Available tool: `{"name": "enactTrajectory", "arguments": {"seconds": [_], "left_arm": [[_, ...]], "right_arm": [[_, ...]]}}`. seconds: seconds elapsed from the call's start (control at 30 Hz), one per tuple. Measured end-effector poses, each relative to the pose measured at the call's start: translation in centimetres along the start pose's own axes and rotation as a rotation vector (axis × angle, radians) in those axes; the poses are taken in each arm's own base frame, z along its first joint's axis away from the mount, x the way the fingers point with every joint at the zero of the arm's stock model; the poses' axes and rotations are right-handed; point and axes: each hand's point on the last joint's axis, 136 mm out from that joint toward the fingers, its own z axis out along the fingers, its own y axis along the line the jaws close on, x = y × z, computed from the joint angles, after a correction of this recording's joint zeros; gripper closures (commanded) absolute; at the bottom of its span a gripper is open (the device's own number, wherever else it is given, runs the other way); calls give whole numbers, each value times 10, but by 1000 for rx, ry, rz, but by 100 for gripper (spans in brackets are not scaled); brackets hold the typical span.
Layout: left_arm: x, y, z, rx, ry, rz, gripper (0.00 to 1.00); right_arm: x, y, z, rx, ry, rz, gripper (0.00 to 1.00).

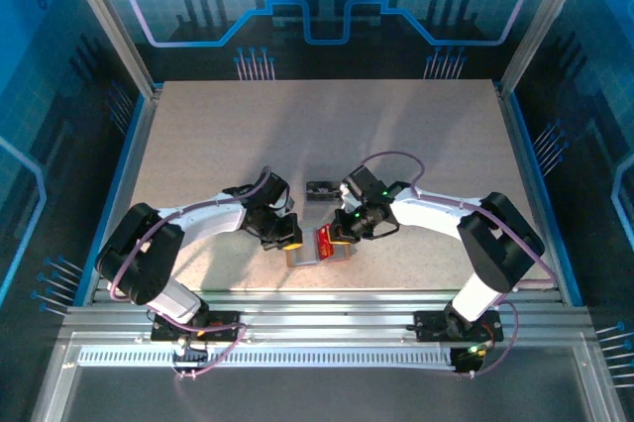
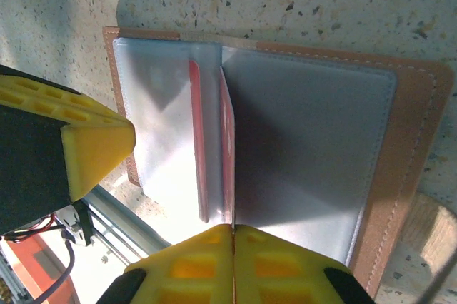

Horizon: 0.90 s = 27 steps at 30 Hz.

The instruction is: Take the credit cards out of the card holder

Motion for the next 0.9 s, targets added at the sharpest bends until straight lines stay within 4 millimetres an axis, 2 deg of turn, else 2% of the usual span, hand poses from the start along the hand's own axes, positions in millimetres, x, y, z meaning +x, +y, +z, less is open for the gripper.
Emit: {"name": "enactTrajectory", "arguments": {"seconds": [0.2,0.3,0.43,0.57,0.7,0.9], "left_arm": [[1,-3,-6,2,-2,1,92],[-1,-12,-16,18,-25,16,92],[-7,-25,-32,48,-75,42,92],[-10,-26,-48,64,-117,38,91],[-15,-17,-59,75,-154,14,91],[-8,6,-60,47,-152,-27,89]], "right_arm": [[-1,2,-9,16,-12,-11,100],[-1,10,-24,12,-36,-48,100],[-15,28,-53,1,-91,-154,100],[-29,42,-76,14,-115,-327,100],[-44,53,-87,77,-92,-575,100],[-63,48,-93,208,19,-948,100]]}}
